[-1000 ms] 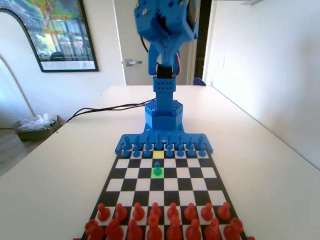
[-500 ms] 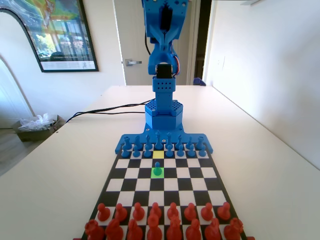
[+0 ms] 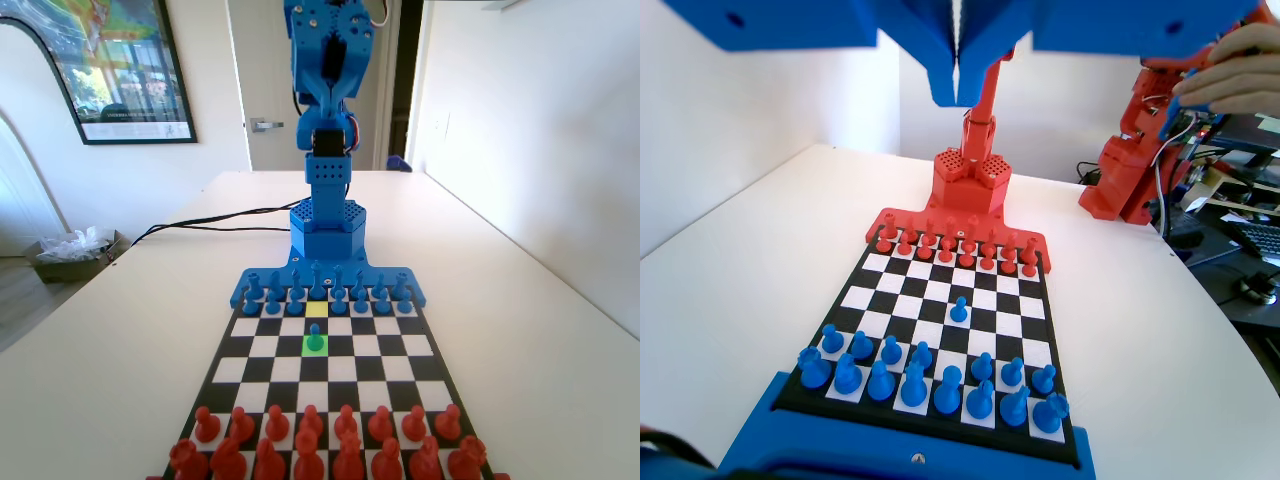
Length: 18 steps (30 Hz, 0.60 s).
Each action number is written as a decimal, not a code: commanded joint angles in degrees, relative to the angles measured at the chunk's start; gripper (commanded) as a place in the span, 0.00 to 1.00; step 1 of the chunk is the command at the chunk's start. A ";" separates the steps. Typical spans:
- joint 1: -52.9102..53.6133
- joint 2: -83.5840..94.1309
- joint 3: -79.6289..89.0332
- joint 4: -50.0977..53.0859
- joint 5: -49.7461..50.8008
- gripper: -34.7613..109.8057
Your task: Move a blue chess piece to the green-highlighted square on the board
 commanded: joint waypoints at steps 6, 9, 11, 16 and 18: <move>0.53 4.31 0.18 -1.67 -0.26 0.28; 0.97 4.31 0.18 -1.67 -0.26 0.28; 1.14 4.31 0.18 -1.67 -0.26 0.28; 1.14 4.31 0.18 -1.67 -0.26 0.28; 1.14 4.31 0.18 -1.67 -0.26 0.28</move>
